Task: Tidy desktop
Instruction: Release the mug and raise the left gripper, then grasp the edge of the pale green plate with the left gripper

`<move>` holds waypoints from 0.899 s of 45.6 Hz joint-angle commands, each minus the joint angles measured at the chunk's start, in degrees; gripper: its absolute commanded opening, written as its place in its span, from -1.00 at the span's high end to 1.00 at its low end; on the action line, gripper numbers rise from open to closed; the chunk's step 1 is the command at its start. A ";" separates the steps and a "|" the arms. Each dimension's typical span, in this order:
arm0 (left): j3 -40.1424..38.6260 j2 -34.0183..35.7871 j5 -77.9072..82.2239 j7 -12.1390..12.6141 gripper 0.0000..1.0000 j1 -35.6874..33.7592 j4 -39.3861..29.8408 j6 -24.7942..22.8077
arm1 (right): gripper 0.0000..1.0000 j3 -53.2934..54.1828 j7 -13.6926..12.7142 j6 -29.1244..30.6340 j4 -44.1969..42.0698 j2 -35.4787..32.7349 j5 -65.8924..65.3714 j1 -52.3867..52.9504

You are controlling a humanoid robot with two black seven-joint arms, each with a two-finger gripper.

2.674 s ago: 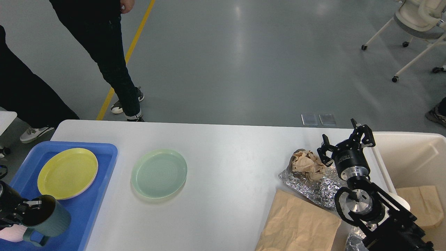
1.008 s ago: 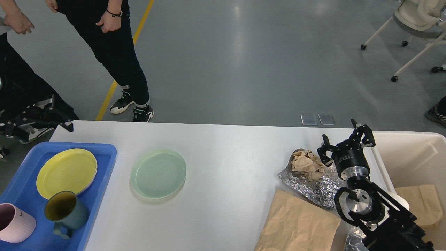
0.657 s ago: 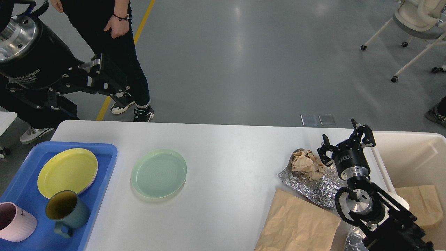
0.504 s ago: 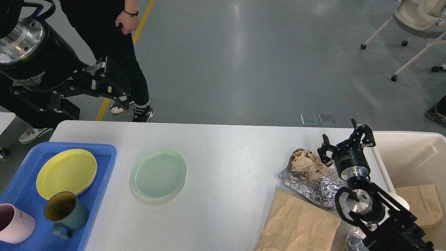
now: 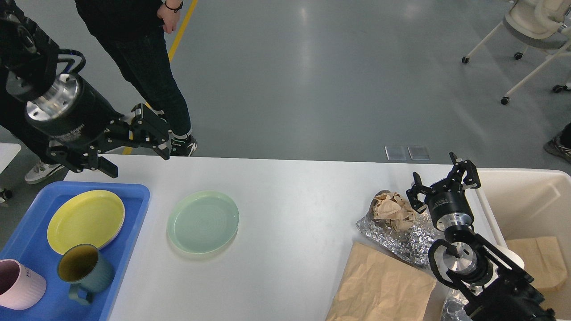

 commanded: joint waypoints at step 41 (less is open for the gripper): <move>-39.01 3.92 -12.96 19.84 -0.92 65.26 26.19 48.25 | -1.00 0.00 0.00 0.05 0.00 0.01 0.00 0.00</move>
